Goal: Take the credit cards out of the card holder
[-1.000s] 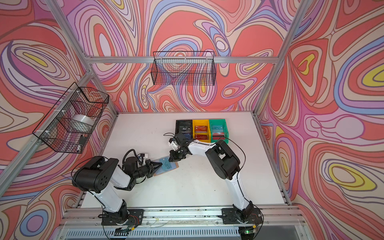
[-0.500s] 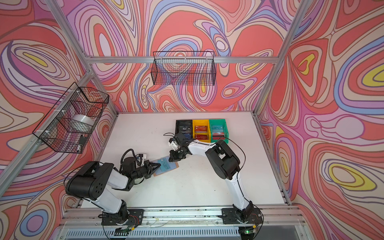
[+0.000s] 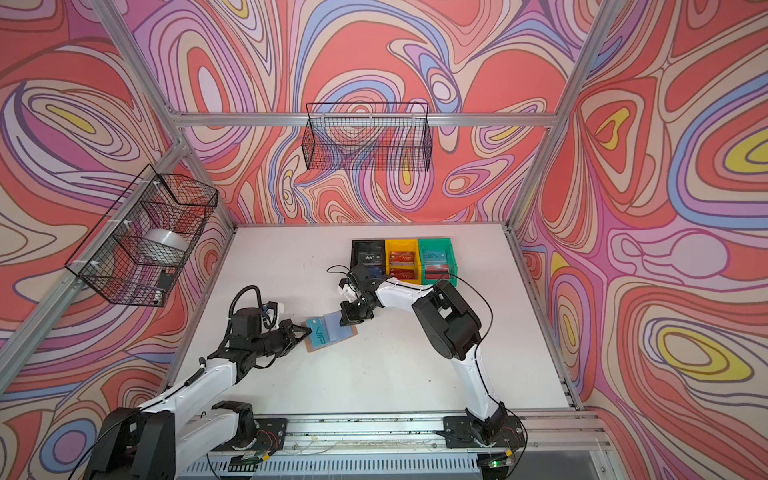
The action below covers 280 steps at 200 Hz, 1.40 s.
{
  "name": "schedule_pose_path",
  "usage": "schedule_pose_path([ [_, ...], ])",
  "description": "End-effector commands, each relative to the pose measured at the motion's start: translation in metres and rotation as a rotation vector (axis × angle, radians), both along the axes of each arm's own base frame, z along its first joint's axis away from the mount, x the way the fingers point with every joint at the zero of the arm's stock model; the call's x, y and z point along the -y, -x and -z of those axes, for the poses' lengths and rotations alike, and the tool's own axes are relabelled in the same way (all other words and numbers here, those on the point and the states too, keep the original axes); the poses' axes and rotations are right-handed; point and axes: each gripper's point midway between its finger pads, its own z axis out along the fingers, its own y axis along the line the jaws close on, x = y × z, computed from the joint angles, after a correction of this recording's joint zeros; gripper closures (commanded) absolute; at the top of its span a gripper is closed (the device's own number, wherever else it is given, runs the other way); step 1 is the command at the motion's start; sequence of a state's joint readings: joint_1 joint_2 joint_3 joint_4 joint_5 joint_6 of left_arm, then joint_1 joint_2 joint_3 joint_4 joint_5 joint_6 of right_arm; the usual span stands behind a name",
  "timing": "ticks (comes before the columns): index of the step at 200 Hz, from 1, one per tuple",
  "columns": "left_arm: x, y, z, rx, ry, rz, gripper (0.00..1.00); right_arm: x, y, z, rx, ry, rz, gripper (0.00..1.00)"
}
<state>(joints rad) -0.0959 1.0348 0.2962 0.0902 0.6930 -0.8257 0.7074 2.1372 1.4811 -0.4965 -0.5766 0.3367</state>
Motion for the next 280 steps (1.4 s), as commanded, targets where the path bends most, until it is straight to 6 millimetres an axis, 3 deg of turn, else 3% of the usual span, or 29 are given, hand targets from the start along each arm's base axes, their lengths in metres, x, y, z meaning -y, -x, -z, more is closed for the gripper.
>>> schedule_pose_path([
  [1,0.008,0.011,-0.013,-0.001,0.030,0.076,1.00,0.000,0.006,-0.064,0.044,-0.087,-0.064,0.85],
  [40,0.023,0.009,-0.044,0.102,0.128,0.167,1.00,0.015,0.001,-0.122,0.006,-0.280,-0.058,0.76],
  [55,0.029,0.007,-0.053,0.131,0.175,0.194,1.00,0.018,0.006,-0.128,-0.031,-0.342,-0.067,0.74],
  [92,0.036,0.005,-0.072,0.195,0.241,0.235,1.00,0.020,0.020,-0.128,-0.086,-0.396,-0.100,0.73],
  [145,0.041,0.005,-0.083,0.230,0.278,0.256,1.00,0.023,0.032,-0.123,-0.125,-0.428,-0.115,0.74],
  [280,0.055,-0.002,-0.075,0.221,0.290,0.279,1.00,0.001,0.035,-0.111,-0.208,-0.539,-0.109,0.81],
])
